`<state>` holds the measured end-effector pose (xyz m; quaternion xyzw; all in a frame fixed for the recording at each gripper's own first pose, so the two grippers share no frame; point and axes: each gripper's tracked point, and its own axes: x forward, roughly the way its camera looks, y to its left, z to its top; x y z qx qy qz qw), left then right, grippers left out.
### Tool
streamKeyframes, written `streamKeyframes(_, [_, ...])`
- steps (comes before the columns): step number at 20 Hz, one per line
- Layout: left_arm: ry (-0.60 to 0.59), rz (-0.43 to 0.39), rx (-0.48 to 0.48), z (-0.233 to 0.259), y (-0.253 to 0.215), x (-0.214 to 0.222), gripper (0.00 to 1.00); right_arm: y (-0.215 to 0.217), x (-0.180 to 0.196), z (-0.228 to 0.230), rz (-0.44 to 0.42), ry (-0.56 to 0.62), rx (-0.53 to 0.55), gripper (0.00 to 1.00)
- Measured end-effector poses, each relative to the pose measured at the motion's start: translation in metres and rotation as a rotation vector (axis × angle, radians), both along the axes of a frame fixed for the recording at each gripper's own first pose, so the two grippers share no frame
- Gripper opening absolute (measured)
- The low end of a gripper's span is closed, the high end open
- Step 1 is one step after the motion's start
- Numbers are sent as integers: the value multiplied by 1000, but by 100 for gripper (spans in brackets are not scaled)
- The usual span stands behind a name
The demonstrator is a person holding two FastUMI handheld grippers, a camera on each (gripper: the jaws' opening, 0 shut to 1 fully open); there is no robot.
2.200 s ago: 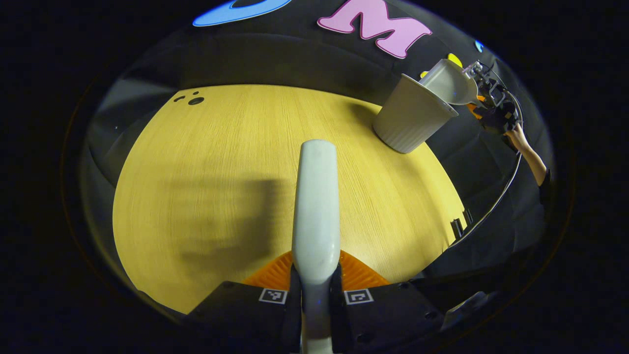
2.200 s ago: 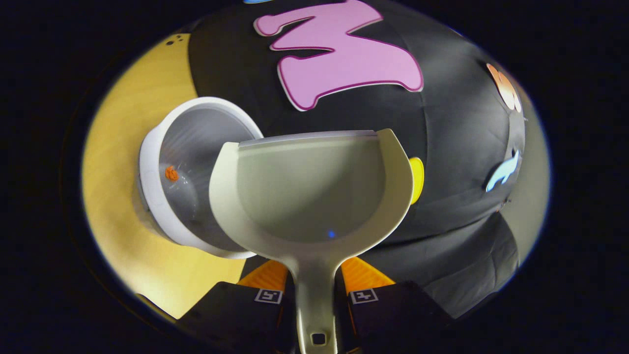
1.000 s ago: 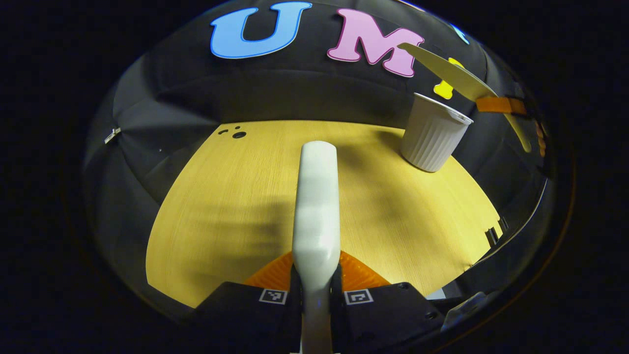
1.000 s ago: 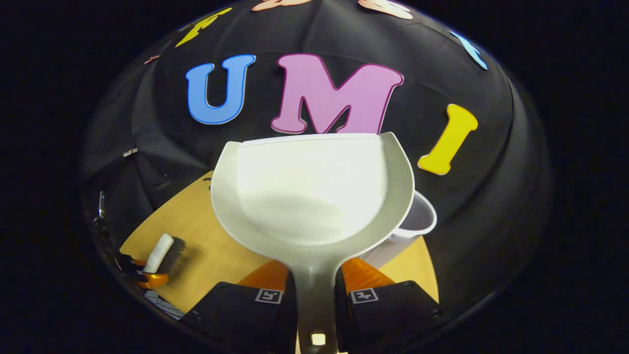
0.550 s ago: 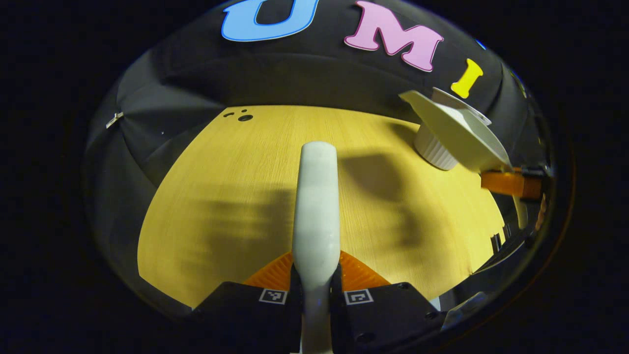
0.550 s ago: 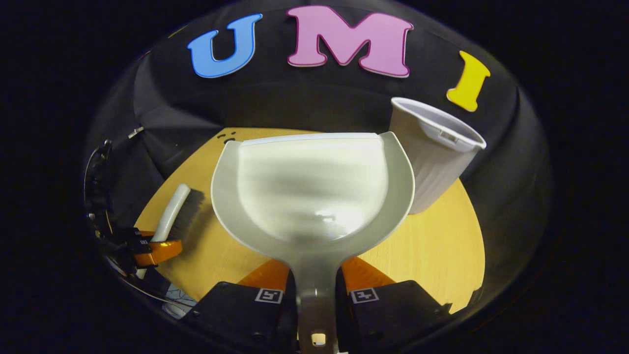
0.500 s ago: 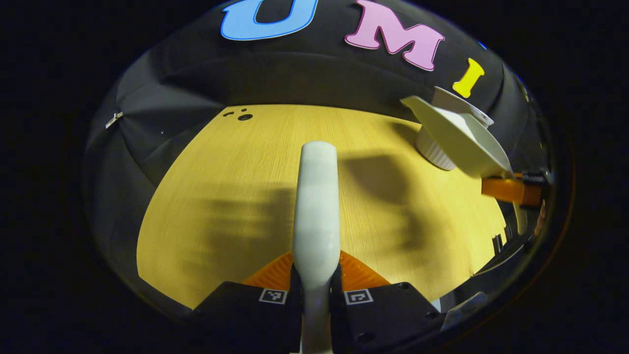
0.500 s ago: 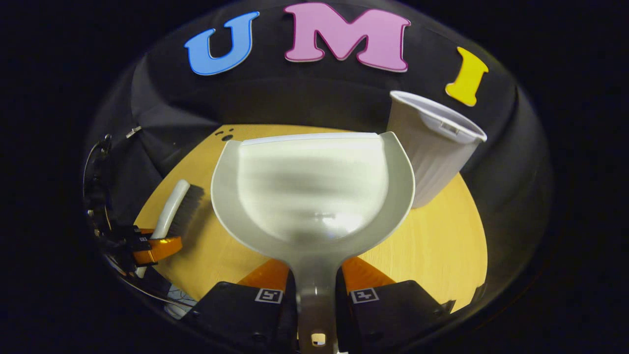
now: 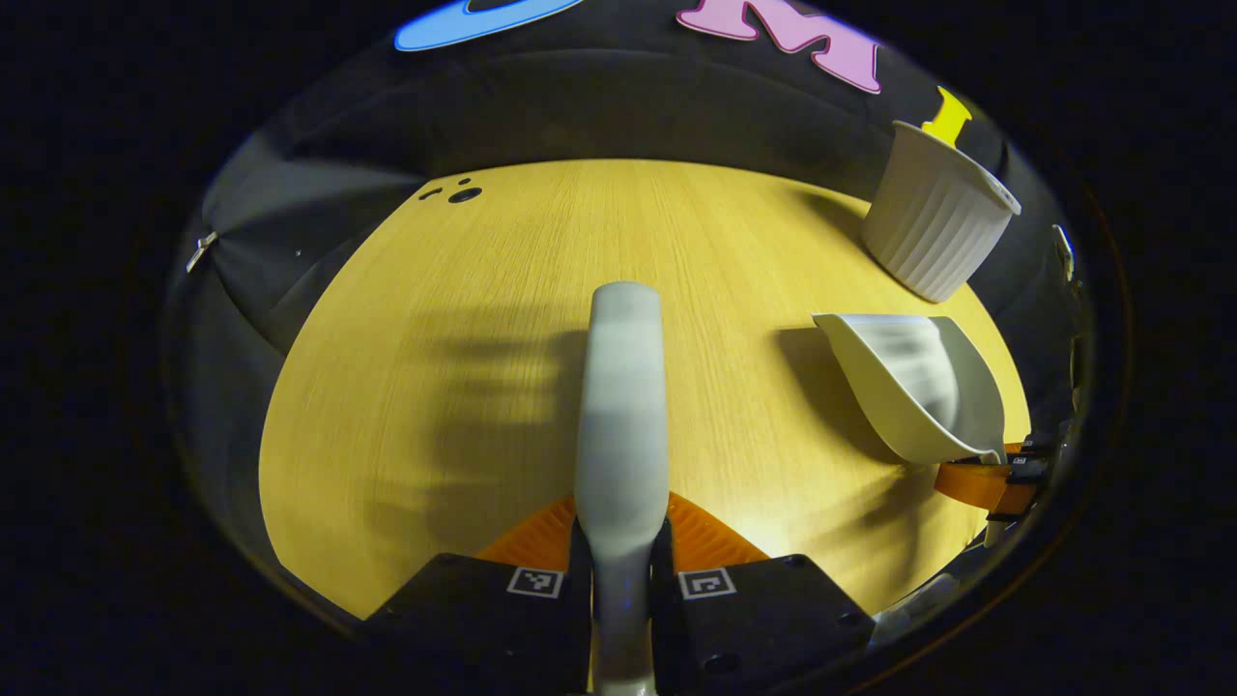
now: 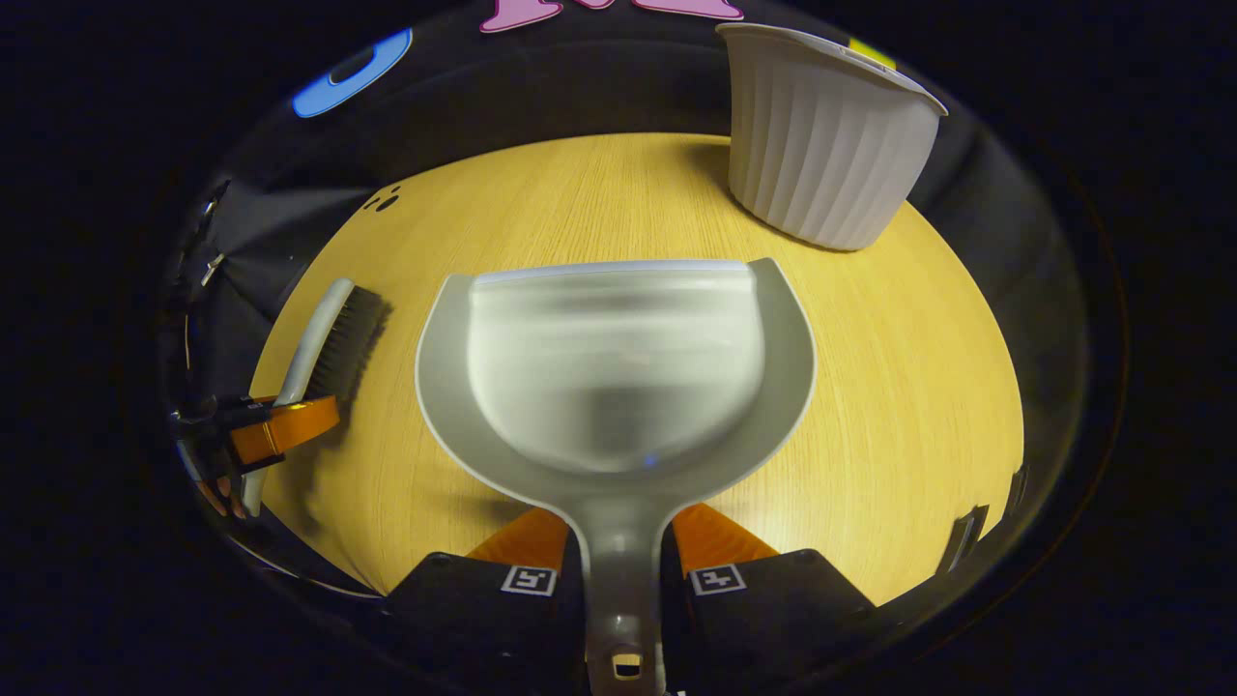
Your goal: Pick up the small broom and dustpan from the desktop, sweep the trash into the dustpan with the broom, and then empty the trash into the garbage bin.
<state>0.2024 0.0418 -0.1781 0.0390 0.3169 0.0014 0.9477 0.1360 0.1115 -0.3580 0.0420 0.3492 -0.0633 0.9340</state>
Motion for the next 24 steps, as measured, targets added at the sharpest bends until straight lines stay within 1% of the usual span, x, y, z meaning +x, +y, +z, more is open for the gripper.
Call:
streamKeyframes(1, [14,2,7,-3,1,0,30,-1,-1,-3,1,10,-10,31])
streamKeyframes(3, [29,-1,18,-7,1,3,28,0,-3,-4,3,27,-18,31])
streamKeyframes(4, [31,-5,28,-6,1,4,30,-1,-3,-5,1,36,-17,31])
streamKeyframes(5, [34,-8,37,-8,0,4,30,-1,-2,-3,2,30,-25,35])
streamKeyframes(8, [46,-18,44,-11,-5,5,32,0,-2,-2,7,35,-33,36])
streamKeyframes(9, [47,-21,41,-11,-7,3,31,2,-3,-3,13,37,-27,36])
streamKeyframes(11, [37,-28,37,-8,-10,2,42,5,-3,-2,28,33,2,39])
streamKeyframes(12, [26,-32,36,-5,-12,1,40,5,-3,-1,29,30,11,40])
streamKeyframes(13, [14,-37,34,-2,-14,-1,55,7,-4,0,32,28,25,42])
streamKeyframes(14, [2,-41,31,2,-16,-4,70,10,-4,3,37,21,39,46])
streamKeyframes(15, [-13,-51,16,7,-20,-8,85,10,-5,8,39,8,44,59])
streamKeyframes(16, [-34,-56,-2,13,-23,-12,100,8,-7,12,41,-8,32,80])
streamKeyframes(17, [-55,-64,-22,20,-27,-17,98,5,-7,22,40,-29,19,100])
streamKeyframes(18, [-88,-68,-37,29,-28,-23,98,5,-12,32,47,-47,13,100])
streamKeyframes(20, [-156,-74,-48,50,-30,-40,98,7,-20,56,26,-131,25,100])
streamKeyframes(22, [-268,-86,-41,82,-32,-59,97,1,-28,94,-11,-256,21,100])
streamKeyframes(24, [-397,-90,-21,118,-33,-77,97,-7,-36,132,-22,-382,-5,100])
